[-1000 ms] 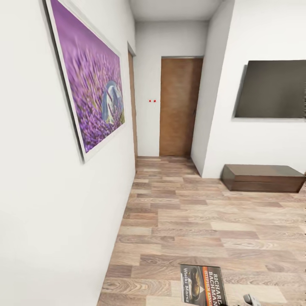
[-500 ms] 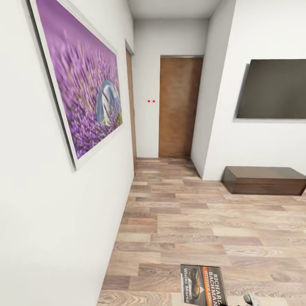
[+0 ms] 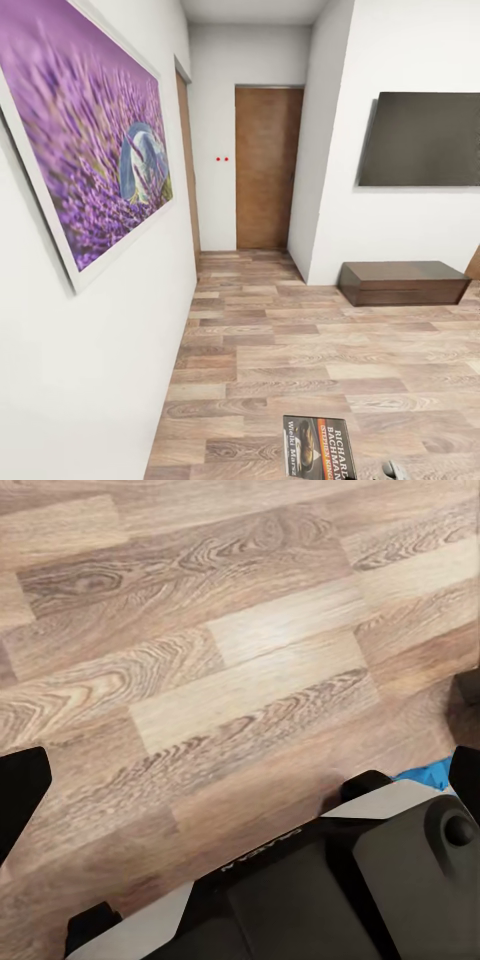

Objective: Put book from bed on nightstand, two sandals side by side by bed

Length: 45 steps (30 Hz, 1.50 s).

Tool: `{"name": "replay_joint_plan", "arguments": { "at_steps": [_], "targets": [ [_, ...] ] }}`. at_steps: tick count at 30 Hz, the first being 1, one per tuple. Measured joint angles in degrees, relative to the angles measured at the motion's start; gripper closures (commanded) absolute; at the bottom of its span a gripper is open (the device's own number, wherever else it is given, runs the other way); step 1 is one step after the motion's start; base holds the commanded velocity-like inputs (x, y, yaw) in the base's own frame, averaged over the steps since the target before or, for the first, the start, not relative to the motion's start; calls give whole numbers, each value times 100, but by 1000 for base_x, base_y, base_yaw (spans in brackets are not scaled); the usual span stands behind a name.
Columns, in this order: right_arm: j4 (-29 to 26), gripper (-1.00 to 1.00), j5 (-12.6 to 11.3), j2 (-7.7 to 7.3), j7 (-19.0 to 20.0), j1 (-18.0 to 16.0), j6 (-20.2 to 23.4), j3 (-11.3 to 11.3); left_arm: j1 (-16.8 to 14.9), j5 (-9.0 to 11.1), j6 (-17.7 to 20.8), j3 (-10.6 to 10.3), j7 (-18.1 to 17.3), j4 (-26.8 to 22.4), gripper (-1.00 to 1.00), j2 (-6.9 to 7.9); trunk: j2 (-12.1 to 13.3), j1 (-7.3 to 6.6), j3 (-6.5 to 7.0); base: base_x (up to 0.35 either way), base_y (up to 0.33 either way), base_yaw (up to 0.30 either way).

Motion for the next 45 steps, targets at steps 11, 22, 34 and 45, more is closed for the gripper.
{"name": "replay_joint_plan", "arguments": {
  "at_steps": [11,22,34,45],
  "targets": [
    [1,100,1,0,5,-1,0,2,0,0,2,-1,0,-1,-100,0,0,0,0,328,0,-8],
    [0,100,1,0,10,-1,1,2,0,0,1,-2,-1,0,-100,0,0,0,0,328,0,0],
    [0,100,1,0,9,-1,1,1,0,0,2,-4,0,-2,-100,0,0,0,0,328,0,-1],
    [-1,100,1,0,0,0,-2,1,0,0,4,-2,-1,0,-100,0,0,0,0,328,0,-220]
  ]
}}
